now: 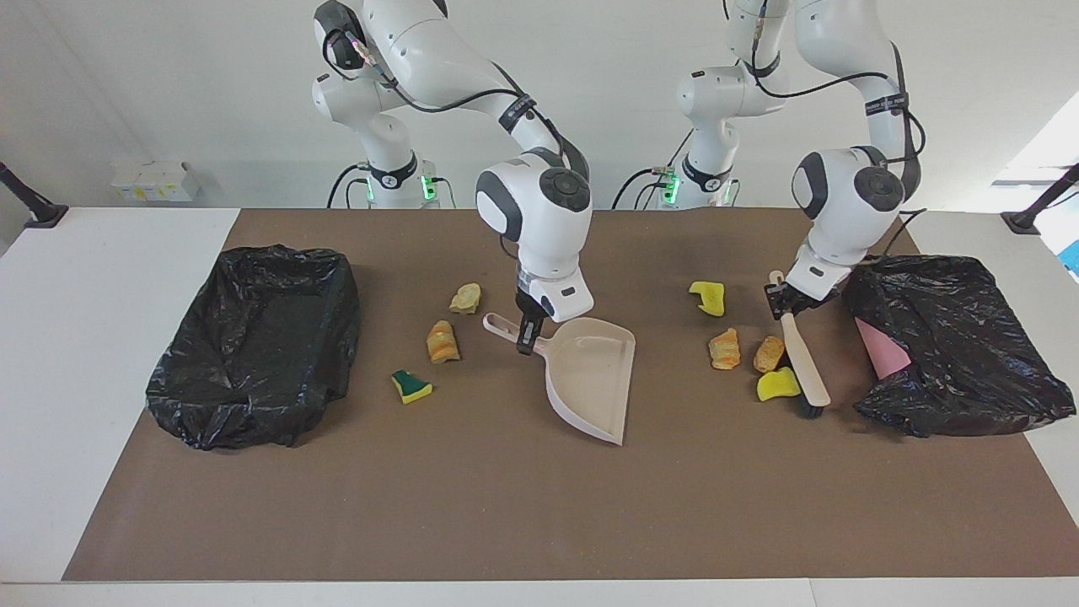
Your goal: Sweep and dump trash in bin
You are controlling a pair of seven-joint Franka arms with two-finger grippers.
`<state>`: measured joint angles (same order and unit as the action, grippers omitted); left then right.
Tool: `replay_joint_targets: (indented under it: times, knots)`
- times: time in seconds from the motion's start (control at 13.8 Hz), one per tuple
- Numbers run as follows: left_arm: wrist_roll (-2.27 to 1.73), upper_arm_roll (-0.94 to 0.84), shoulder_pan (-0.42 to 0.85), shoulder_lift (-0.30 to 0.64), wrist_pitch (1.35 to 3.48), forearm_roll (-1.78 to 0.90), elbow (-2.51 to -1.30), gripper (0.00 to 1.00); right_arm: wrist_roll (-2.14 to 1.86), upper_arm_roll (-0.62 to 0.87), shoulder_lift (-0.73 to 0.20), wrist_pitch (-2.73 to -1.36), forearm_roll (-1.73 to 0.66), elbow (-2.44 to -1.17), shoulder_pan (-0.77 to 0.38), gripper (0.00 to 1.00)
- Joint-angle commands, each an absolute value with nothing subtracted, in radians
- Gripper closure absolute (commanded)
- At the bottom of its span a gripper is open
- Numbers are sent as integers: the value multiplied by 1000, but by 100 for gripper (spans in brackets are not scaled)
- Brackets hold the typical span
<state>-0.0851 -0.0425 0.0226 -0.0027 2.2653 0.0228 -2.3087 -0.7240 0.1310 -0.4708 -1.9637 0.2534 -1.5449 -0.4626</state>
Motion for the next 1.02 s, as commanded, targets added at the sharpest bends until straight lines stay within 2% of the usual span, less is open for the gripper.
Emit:
replay_joint_targets:
  times: [0.0,0.58,0.95]
  knots:
    - [-229,-32,133,-12,2267,12,-2333,100,-848,144,-419,-1950,247,-1615,-459,100]
    - [-322,-35,463,-9,2326,-222,-2339,100,-881,149,-384,-2014,206,-1729,-472,100]
    - [-428,-54,612,-29,2315,-272,-2324,100,-882,149,-382,-2019,207,-1732,-472,100]
